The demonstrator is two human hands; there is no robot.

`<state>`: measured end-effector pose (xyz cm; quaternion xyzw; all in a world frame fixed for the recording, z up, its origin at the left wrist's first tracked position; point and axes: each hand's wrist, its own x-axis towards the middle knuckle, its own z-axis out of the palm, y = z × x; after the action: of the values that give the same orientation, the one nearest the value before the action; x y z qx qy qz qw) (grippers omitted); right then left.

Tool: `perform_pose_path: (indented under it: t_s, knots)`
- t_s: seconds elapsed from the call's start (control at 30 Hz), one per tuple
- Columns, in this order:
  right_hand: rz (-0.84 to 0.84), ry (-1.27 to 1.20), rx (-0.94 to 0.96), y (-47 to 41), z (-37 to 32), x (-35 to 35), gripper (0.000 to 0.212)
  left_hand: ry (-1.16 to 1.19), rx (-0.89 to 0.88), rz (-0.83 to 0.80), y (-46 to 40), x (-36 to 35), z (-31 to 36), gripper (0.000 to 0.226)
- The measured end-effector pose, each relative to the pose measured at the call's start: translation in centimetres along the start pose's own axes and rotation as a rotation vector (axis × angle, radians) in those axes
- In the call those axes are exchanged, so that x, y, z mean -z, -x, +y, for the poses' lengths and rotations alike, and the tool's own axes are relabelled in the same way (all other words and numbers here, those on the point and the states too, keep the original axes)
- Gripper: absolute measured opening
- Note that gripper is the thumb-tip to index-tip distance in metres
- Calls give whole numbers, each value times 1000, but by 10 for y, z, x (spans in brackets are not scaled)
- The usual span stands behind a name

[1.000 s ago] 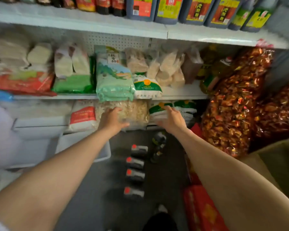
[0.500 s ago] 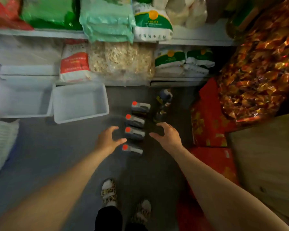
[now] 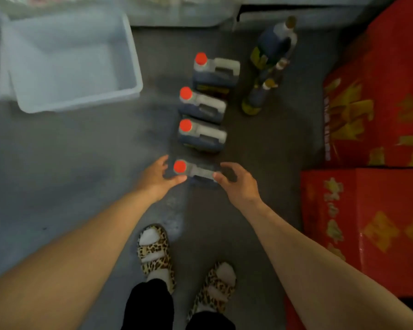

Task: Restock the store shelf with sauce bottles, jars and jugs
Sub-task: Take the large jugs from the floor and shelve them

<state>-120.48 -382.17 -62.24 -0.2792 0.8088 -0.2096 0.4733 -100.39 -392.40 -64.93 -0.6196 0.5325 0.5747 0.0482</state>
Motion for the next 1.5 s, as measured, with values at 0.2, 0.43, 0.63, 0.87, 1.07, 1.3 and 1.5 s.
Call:
perform_pose_path:
  t_s: [0.2,0.43,0.63,0.87,1.07,1.3,1.5]
  knots:
    - [47,-166,66,-55,64,-62,37,-63,-72,-147,-73,-22,-46,123]
    - [138,-417,239,-82,111,-95,32,20,-129,-157,-116,-38,-62,116]
    - [119,-429,301,-93,120,-101,34,55,-168,-154,-127,-36,-63,104]
    - [135,-416,319,-97,114,-98,24,9,-200,-132,-128,-31,-55,85]
    - [90,-361,202,-83,100,-84,29,-26,-95,-184,-108,-28,-51,61]
    - [2,-163,127,-14,83,-59,27,-123,54,-250,-24,-18,-54,80]
    - [49,-11,91,60,28,-6,31,-234,81,-336,53,9,5,90]
